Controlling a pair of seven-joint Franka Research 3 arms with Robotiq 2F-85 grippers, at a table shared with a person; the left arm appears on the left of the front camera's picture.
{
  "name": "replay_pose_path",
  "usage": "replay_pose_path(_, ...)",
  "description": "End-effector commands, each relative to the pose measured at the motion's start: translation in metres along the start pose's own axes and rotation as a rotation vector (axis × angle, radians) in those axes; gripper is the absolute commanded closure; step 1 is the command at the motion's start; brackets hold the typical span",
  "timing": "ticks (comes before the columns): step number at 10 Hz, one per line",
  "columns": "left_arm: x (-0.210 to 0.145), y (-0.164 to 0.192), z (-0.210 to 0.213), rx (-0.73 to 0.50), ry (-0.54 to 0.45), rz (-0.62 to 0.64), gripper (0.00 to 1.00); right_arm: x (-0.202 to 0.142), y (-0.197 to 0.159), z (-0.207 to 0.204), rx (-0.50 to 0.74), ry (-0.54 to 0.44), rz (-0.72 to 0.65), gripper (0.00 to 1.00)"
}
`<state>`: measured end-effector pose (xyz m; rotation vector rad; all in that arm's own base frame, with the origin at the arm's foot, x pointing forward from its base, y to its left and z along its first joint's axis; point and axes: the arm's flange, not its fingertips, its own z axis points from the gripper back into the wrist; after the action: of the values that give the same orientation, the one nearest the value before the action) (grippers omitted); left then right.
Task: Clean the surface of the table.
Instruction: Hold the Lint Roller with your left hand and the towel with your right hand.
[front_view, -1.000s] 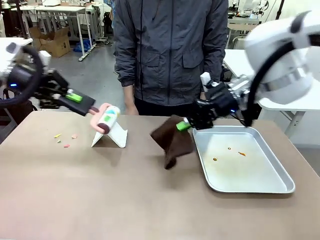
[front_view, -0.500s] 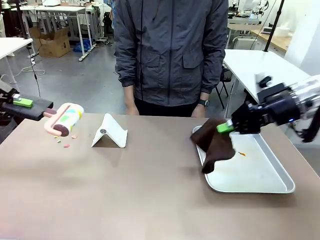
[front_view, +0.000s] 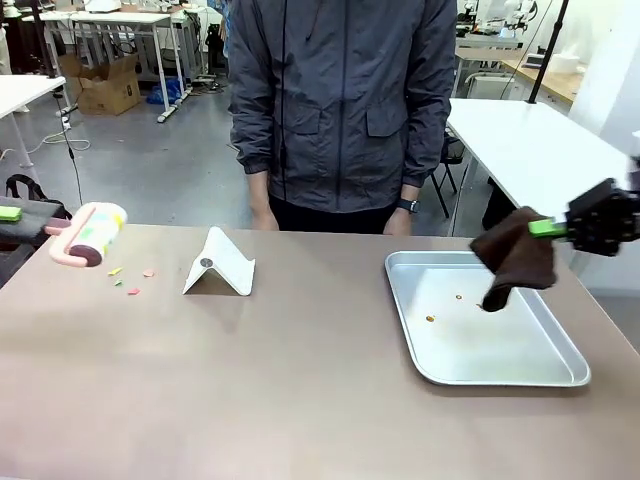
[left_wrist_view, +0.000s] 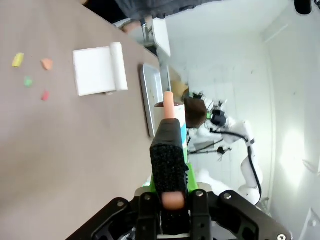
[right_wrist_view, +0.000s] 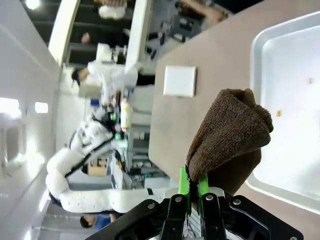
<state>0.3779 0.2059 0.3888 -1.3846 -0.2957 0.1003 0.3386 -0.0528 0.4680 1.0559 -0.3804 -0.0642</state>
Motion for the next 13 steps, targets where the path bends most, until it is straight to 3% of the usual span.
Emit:
replay_pose_path(1, 0.003, 0.017, 0.033, -0.085, -0.098, 0.002, 1.0, -0.049, -0.035, 0.032, 0.043, -0.112, 0.064, 1.0)
replay_pose_path(4, -0.006, 0.047, 0.061, -0.086, -0.222, 0.088, 1.0, -0.068, -0.073, 0.071, 0.14, -0.352, 0.099, 1.0)
replay_pose_path(5, -0.006, 0.049, 0.061, -0.089, -0.246, 0.096, 1.0, -0.072, -0.082, 0.072, 0.155, -0.387, 0.091, 1.0)
replay_pose_path(7, 0.005, 0.048, 0.052, -0.087, -0.281, 0.168, 1.0, -0.071, -0.094, 0.06, 0.136, -0.411, 0.056, 1.0)
replay_pose_path(8, -0.008, 0.058, 0.066, -0.071, -0.232, 0.111, 1.0, -0.016, -0.085, 0.12, 0.117, -0.383, 0.049, 1.0)
replay_pose_path(13, -0.008, 0.058, 0.066, -0.071, -0.232, 0.111, 1.0, -0.016, -0.085, 0.12, 0.117, -0.383, 0.049, 1.0)
